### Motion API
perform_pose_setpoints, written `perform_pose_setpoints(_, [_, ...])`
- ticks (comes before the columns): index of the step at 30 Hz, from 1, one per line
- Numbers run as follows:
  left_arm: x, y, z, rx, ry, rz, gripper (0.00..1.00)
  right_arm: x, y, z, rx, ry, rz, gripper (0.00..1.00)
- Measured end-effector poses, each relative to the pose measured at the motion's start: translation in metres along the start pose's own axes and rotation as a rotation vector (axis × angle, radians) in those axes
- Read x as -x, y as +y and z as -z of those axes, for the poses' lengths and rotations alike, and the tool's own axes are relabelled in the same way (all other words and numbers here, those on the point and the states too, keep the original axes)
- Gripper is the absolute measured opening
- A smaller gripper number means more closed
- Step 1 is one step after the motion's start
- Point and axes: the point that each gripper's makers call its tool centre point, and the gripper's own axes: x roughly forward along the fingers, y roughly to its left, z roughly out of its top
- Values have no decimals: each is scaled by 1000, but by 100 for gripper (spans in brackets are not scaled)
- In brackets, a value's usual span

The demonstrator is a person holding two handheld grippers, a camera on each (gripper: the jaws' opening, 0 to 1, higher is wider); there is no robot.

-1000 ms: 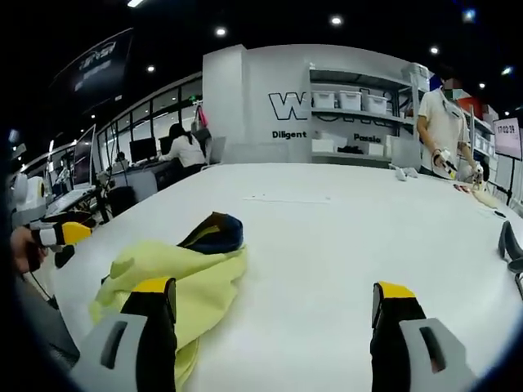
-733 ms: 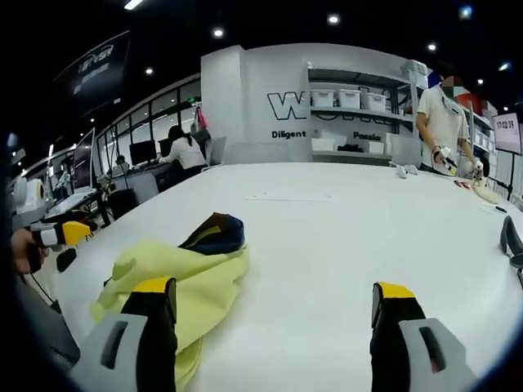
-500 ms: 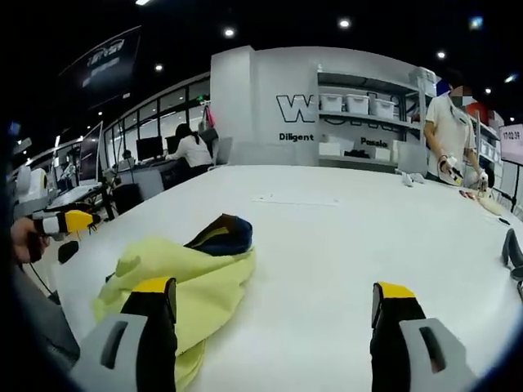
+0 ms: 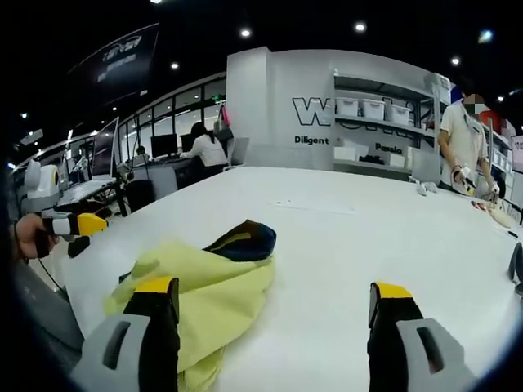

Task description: Fold the garment on the visible template until the final outline fits inside the template.

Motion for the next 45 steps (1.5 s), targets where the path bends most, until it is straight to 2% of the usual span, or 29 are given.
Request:
perform_pose_setpoints(3, [1,-1,3,-29,23,5,98,-2,10,-8,15,-5,-23,95])
perform_pose_setpoints(5, [4,-2,15,18,96,25,98,-6,18,-15,42,-11,-30,95])
perform_pose_setpoints(7, [4,5,8,13,66,19,98,-10,27,-19,53,-16,-55,93])
perform_pose_setpoints(10, [5,11,3,-12,78,27,98,-16,42,-20,70,-7,-91,90])
perform_pose_setpoints(12, [6,12,1,-23,78,32,97,-20,56,-18,116,17,-134,88])
perform_pose_setpoints(20, [9,14,7,-18,89,30,95,-36,103,-14,202,55,-252,78])
perform_pose_setpoints(21, [10,13,9,-19,92,29,95,-37,114,-17,204,32,-291,77])
perform_pose_setpoints(23, [11,12,10,-19,91,26,95,-40,122,-17,211,36,-308,74])
perform_pose_setpoints(30, [10,12,17,-15,96,22,93,-53,152,0,319,103,-384,62])
perform_pose_setpoints(34, [10,12,24,-18,108,23,93,-58,162,13,377,146,-403,56])
perform_pose_setpoints(37, [11,12,22,-7,100,22,93,-59,165,21,423,162,-415,47])
perform_pose_setpoints(39, [11,13,20,-20,89,19,94,-61,167,26,462,176,-422,42])
perform_pose_setpoints(40, [11,19,19,-50,91,-7,95,-62,167,26,467,177,-421,40])
perform_pose_setpoints(45, [11,19,19,-16,81,2,94,-71,163,34,574,212,-398,38])
